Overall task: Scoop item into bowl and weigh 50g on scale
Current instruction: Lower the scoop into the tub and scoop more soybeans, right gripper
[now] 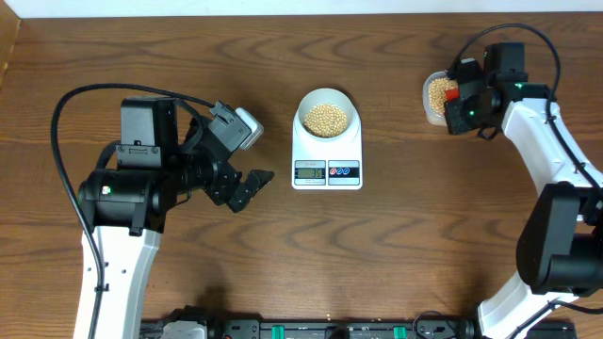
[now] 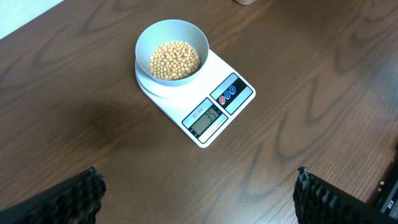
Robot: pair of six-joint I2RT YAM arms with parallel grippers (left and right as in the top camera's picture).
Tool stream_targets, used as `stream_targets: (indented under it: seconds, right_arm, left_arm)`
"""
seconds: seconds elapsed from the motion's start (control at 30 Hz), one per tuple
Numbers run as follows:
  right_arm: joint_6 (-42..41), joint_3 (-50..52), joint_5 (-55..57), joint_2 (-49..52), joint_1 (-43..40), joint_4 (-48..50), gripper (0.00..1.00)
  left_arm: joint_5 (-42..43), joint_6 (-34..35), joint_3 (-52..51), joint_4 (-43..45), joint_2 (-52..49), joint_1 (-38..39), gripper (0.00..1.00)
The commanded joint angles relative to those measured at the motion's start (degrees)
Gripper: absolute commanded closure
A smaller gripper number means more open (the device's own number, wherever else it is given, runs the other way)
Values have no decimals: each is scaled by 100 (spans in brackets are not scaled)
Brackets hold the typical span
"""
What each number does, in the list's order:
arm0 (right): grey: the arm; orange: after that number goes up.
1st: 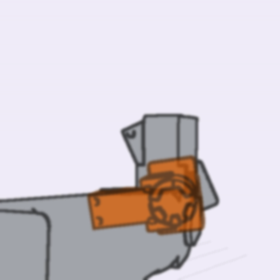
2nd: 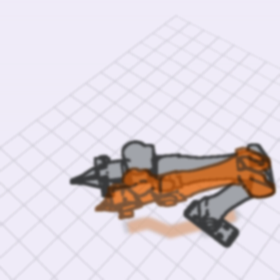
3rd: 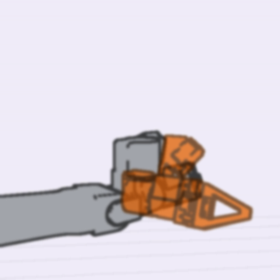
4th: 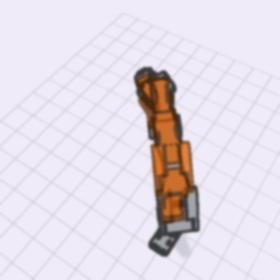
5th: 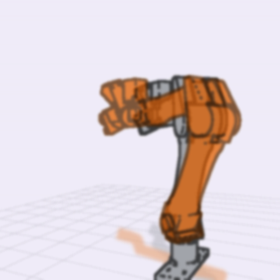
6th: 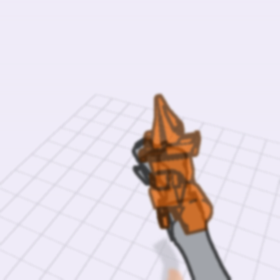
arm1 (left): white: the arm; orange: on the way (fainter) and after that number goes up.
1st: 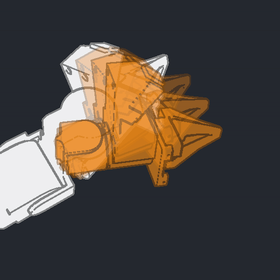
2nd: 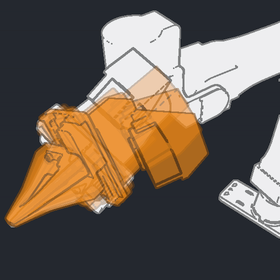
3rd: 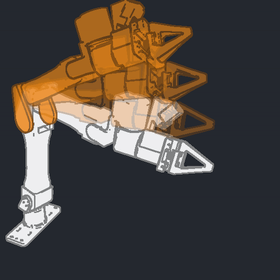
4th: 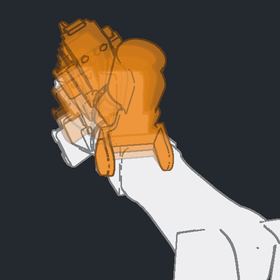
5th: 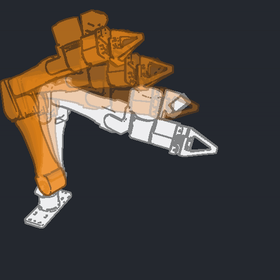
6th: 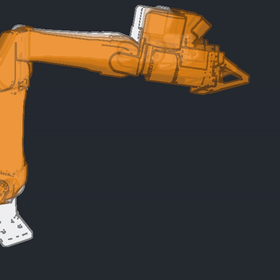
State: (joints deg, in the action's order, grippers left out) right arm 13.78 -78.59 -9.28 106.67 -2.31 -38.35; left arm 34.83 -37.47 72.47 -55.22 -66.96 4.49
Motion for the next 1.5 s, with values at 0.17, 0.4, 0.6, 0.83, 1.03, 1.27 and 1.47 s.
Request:
stream_targets:
  seconds: [0.17, 0.4, 0.6, 0.83, 1.03, 1.27, 1.47]
  right_arm:
    - [-393, 70, -1799, 50, -468, -210, 99]
    - [-415, 70, -2610, 50, -942, -223, 99]
    - [-612, 70, -2715, 85, -1316, -225, 99]
    - [-780, 70, -3010, 479, -1486, -214, 99]
    - [-796, 70, -3432, 918, -1491, -190, 99]
    - [-796, 70, -3849, 916, -1556, -168, 99]
    - [-796, 70, -4251, 916, -1860, -42, 99]
  left_arm:
    - [118, 26, 164, 0, 31, -35, 1]
    - [118, 26, 164, -2, 31, -35, 1]
    - [118, 26, 164, 0, 31, -35, 1]
    - [118, 26, 164, 0, 31, -35, 1]
    - [118, 26, 164, 0, 31, -35, 1]
    - [118, 26, 164, 0, 31, -35, 1]
    - [118, 26, 164, 0, 31, -35, 1]
